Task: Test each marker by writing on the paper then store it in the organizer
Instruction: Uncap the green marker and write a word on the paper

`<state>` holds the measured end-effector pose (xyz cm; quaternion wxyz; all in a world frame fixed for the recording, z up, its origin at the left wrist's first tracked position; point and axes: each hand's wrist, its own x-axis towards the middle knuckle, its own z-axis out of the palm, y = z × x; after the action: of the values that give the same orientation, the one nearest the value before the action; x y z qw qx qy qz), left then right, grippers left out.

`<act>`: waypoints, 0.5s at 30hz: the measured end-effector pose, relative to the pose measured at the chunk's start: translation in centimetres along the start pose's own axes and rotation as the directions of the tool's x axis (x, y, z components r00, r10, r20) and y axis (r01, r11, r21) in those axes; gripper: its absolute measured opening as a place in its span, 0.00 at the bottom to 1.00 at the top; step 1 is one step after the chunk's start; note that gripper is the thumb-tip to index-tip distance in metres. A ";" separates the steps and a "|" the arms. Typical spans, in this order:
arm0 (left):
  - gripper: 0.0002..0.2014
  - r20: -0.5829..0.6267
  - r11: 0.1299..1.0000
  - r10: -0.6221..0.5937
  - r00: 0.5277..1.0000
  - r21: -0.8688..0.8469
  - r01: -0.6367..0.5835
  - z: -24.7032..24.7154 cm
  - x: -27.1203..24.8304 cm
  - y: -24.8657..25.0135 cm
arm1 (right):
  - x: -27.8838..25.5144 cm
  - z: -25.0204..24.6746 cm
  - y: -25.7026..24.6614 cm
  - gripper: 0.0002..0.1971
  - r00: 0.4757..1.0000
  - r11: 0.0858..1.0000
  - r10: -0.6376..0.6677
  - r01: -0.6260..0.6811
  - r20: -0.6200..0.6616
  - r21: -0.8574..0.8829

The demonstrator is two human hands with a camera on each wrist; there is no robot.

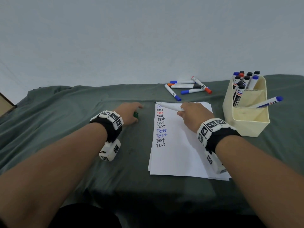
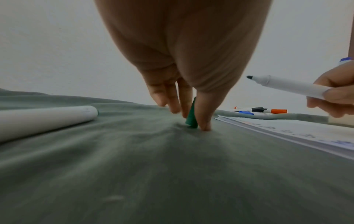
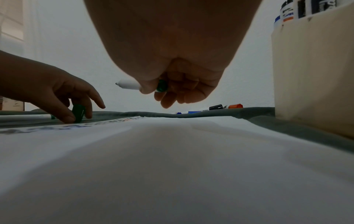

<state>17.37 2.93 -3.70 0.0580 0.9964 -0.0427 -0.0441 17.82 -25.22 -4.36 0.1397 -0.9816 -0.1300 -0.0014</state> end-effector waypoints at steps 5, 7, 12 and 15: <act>0.31 -0.180 0.983 0.096 0.979 0.174 -0.064 0.3 -3.1 1.6 | 0.0 -0.3 0.0 0.12 0.997 0.998 -0.059 0.060 -0.045 0.027; 0.34 -0.180 0.976 0.168 0.969 0.168 -0.138 0.7 -5.1 2.8 | -0.1 -0.4 0.0 0.13 0.996 0.996 -0.075 0.077 -0.040 0.053; 0.48 0.143 0.969 0.188 0.972 0.136 -0.207 2.0 -8.2 3.9 | -0.7 -0.8 -0.3 0.17 0.993 0.988 -0.113 0.116 -0.037 0.103; 0.54 0.336 0.969 0.139 0.932 0.147 -0.198 2.7 -8.6 3.6 | -1.1 -1.2 -0.5 0.20 0.987 0.980 -0.156 0.160 -0.049 0.121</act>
<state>8.33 -0.21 -5.18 -0.0358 0.9694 -0.1411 -0.1974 16.71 -25.37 -3.15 0.2025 -0.9574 -0.2047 -0.0237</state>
